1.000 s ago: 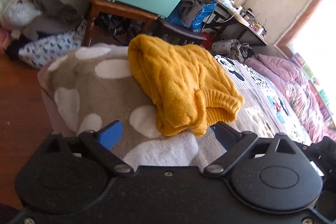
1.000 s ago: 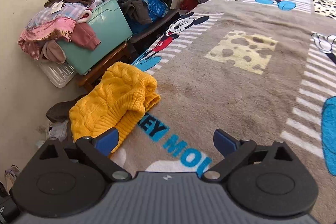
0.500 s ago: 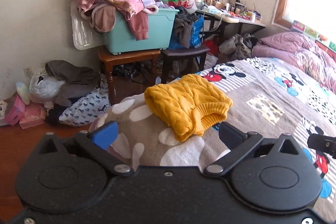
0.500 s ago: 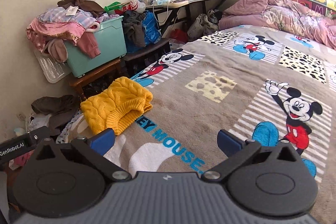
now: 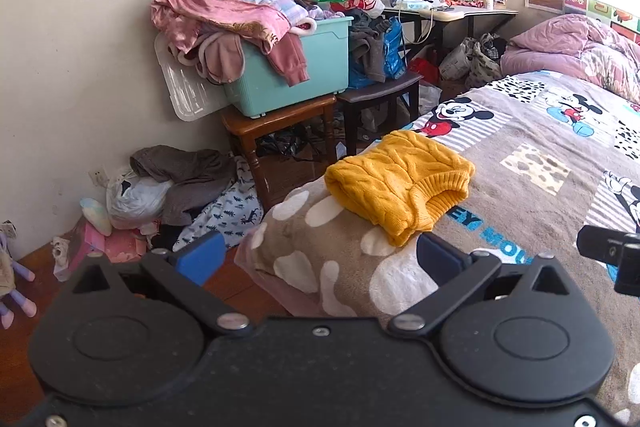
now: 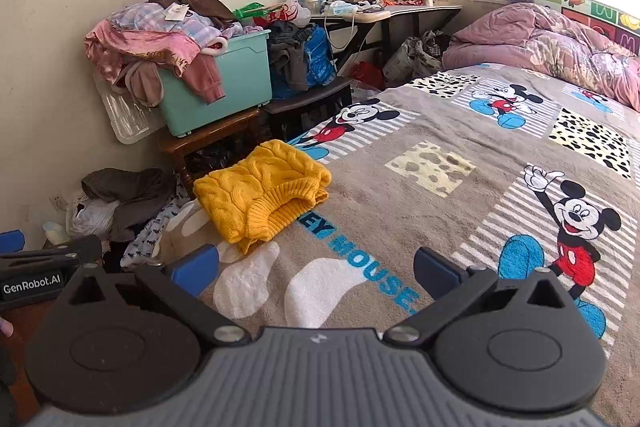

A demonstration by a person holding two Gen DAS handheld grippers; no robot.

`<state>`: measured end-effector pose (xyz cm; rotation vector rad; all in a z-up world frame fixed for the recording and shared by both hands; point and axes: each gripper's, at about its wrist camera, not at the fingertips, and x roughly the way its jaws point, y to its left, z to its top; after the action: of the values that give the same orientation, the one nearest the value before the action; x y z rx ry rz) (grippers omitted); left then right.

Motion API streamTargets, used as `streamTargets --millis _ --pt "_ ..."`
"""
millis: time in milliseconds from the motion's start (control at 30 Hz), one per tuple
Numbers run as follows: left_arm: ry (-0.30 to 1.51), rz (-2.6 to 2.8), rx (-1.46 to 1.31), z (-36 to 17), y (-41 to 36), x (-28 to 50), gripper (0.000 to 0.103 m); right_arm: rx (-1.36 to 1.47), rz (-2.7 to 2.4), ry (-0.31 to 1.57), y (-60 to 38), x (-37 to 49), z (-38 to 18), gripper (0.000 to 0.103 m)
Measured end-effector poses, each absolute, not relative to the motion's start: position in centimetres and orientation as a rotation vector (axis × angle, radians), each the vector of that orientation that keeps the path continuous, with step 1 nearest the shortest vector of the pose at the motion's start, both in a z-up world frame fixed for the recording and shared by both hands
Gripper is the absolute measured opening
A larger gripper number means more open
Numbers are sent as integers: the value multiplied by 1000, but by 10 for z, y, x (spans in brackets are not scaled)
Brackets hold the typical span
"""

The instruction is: Fold clothes

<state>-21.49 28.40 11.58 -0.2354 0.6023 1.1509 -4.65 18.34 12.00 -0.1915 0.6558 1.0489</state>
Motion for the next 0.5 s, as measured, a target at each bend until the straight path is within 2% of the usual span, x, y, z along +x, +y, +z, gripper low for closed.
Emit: streamTargets --millis 500 --pt "595 1153 -224 119 279 -215 103 -185 1057 657 184 -50 121 103"
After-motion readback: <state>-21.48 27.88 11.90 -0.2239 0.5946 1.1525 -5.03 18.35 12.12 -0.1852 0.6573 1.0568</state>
